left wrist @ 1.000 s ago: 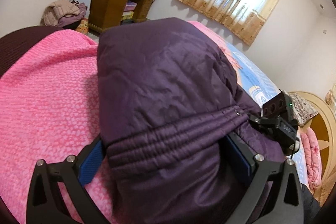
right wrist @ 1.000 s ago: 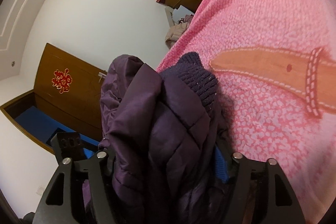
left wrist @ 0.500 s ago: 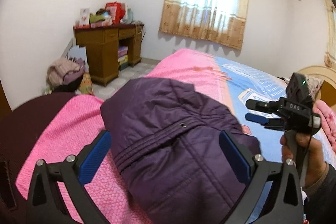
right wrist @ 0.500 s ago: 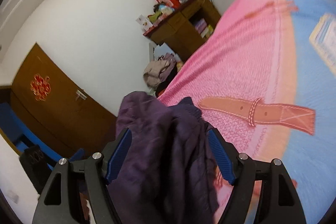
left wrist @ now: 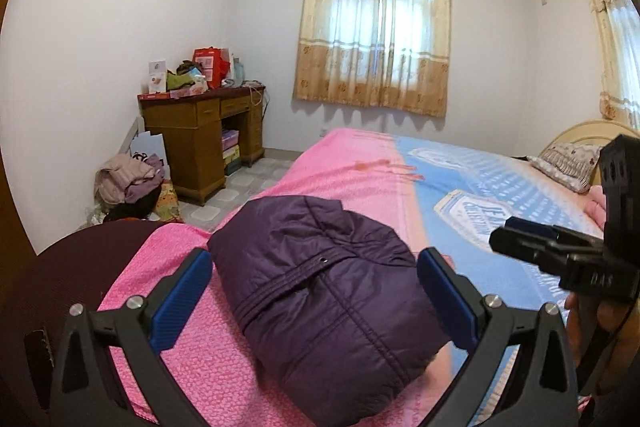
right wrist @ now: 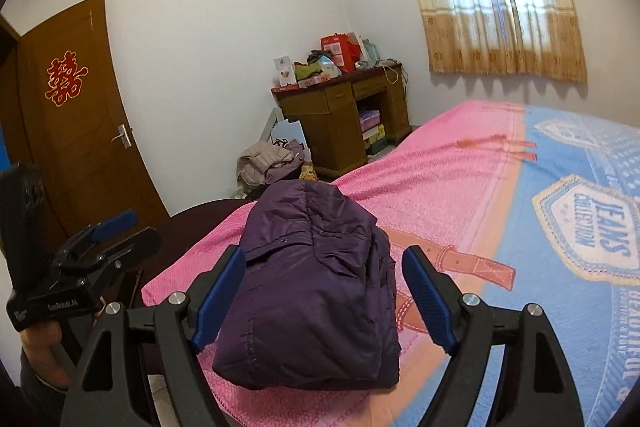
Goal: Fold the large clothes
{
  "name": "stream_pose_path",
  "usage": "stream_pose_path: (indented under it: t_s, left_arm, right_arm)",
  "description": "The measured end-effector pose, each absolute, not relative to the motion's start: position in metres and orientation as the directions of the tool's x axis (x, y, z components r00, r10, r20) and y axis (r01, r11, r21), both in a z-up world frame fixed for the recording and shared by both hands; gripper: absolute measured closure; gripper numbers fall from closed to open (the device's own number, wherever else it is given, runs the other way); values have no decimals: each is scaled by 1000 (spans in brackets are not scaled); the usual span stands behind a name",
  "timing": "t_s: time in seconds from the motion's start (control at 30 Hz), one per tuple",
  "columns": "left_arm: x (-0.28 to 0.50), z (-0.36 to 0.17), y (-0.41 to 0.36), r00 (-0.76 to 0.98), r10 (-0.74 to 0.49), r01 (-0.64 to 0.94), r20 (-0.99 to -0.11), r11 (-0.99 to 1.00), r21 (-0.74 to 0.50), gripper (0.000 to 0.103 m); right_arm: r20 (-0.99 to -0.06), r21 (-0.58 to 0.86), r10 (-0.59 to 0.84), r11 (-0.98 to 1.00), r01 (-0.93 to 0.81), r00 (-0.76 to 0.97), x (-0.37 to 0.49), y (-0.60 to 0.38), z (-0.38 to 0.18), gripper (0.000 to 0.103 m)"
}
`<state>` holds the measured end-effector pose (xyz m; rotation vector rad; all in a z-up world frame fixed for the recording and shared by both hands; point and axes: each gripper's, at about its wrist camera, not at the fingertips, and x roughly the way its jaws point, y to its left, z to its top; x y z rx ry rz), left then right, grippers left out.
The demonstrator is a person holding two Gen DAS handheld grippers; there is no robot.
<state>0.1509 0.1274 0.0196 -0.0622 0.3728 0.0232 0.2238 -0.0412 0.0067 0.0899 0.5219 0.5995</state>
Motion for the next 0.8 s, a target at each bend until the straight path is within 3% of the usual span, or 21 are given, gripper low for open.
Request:
stream_pose_path:
  t_s: [0.8]
  left_arm:
    - [148,14,133,934,9,-35,-358,997,-67,0]
  right_arm:
    - [-422,209,567,820,-533,708,208,-34,16,21]
